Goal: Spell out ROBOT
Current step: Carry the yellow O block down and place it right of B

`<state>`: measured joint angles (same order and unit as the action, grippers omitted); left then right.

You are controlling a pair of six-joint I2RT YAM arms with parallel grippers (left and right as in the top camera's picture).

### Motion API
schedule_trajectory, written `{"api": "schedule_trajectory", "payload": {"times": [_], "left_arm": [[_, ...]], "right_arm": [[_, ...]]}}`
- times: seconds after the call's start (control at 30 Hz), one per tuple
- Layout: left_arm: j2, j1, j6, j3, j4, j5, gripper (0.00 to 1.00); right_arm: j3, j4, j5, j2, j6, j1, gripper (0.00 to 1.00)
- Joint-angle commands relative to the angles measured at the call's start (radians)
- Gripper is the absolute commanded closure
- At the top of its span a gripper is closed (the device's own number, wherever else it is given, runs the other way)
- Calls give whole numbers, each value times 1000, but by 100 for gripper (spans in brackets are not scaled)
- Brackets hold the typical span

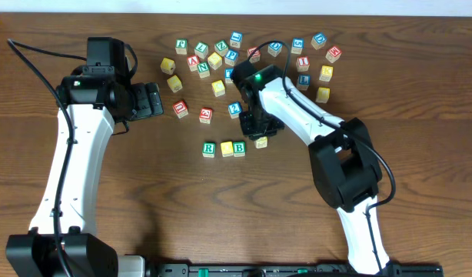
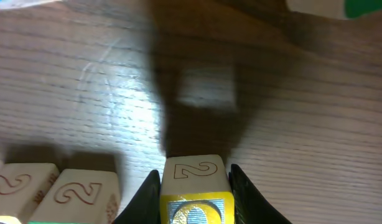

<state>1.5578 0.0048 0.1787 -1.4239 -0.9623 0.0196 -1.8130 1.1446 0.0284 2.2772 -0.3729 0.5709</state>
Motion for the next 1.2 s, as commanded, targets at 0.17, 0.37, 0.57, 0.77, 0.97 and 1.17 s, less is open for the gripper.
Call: {"api": "schedule_trajectory", "payload": {"times": [0.17,0.37,0.57,0.77,0.97,1.17], "left_arm": [[-5,2,-14,-18,-2,-10,2],[-5,2,-14,-18,-2,-10,3],[-5,2,-14,-18,-2,-10,2],[-5,2,-14,-18,-2,-9,2],[-5,2,-14,-18,-2,-10,2],[-5,2,-14,-18,-2,-9,2]], "right_arm": [[15,16,0,0,-98,36,90],[15,56,12,0,-129,45,87],[6,72,32,-4,-128,45,62],[-106,139,31,-22,-89,29,54],[-168,151,42,-18,-64,27,53],[-98,131,-23,-13,-83,26,61]]}}
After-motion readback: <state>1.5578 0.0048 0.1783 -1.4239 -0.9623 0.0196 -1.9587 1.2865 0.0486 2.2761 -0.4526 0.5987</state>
